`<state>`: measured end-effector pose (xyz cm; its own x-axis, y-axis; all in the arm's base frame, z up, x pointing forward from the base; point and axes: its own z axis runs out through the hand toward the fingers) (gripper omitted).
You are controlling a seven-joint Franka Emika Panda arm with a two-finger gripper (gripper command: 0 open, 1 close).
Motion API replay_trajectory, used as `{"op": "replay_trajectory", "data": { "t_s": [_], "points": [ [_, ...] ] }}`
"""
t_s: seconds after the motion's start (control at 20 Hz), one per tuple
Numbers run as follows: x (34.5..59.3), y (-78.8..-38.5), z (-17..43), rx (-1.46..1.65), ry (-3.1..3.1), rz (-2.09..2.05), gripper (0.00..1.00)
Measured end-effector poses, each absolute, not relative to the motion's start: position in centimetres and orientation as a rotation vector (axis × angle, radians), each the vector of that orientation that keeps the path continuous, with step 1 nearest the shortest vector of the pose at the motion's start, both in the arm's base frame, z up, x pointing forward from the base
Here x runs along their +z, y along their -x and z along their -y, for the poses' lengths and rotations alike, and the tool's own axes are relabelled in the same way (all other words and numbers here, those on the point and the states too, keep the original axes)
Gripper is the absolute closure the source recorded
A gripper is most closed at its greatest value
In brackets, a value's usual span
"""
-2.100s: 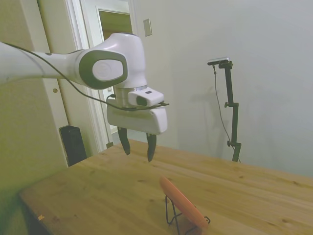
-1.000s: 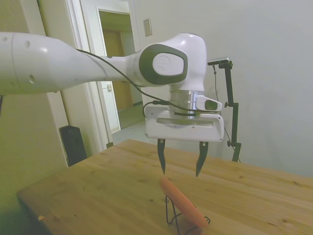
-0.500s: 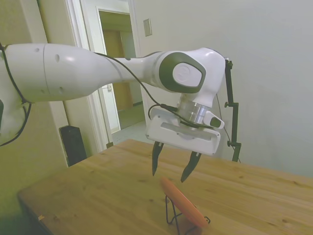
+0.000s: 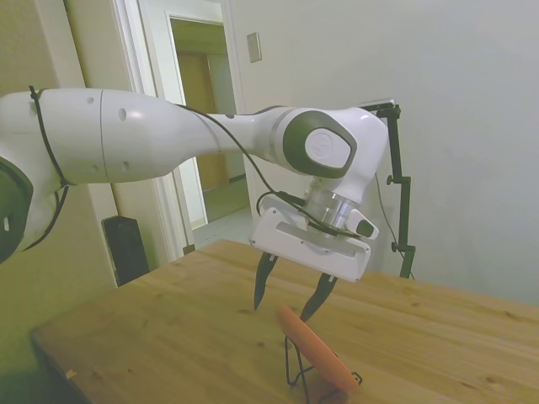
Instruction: Unload the plate
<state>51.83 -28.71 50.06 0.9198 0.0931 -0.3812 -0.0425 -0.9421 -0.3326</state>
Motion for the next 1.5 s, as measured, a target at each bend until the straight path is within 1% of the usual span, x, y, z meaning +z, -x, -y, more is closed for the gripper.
{"op": "replay_trajectory", "data": {
  "t_s": [0.4, 0.95, 1.3, 1.5],
  "points": [
    [49.9, -51.8, 28.5, 0.585, 2.732, 0.042, 1.0],
    [48.9, -52.0, 28.5, 0.613, 2.723, 0.041, 1.0],
    [48.4, -51.9, 29.8, 0.615, 2.721, 0.012, 1.0],
    [48.7, -51.9, 30.6, 0.6, 2.731, -0.005, 1.0]
  ]
}}
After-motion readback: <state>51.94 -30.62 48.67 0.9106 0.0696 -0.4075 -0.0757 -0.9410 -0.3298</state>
